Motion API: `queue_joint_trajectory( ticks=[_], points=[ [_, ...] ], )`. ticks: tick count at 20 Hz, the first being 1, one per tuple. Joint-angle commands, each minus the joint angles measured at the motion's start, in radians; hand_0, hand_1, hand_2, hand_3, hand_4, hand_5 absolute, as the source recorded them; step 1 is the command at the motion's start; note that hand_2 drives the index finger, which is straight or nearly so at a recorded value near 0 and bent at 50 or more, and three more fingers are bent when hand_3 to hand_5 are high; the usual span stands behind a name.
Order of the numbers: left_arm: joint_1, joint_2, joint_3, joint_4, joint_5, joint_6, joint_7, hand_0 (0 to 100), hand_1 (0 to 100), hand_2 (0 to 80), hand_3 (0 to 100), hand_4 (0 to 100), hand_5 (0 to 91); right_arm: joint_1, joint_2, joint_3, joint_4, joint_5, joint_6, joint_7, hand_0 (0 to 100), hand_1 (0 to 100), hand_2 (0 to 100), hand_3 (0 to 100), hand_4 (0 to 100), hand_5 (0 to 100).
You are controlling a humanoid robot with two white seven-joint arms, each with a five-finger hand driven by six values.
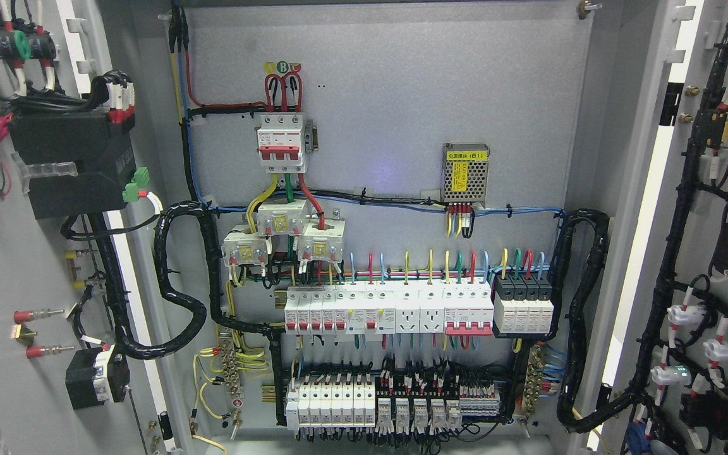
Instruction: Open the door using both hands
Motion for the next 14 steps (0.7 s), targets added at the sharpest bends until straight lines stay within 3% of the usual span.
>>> queue_joint_trajectory(
  ticks=[1, 11, 14],
  points=[
    [0.001, 0.029, 0.078, 0.004, 0.048, -0.041, -0.005, 0, 0, 0.0, 0, 4, 0.0, 0.012, -0.032, -0.055, 0.025, -0.003, -0.002, -0.001, 0, 0, 0, 0, 0, 0],
    [0.026, 0.096, 0.188, 0.013, 0.186, -0.042, -0.005, 0, 0, 0.0, 0, 4, 0.0, 0.020, -0.025, -0.104, 0.031, -0.003, -0.010, -0.001, 0, 0, 0, 0, 0, 0],
    [0.050, 0.101, 0.208, 0.015, 0.198, -0.044, -0.006, 0, 0, 0.0, 0, 4, 0.0, 0.021, -0.023, -0.105, 0.032, -0.035, -0.023, -0.001, 0, 0, 0, 0, 0, 0]
  ],
)
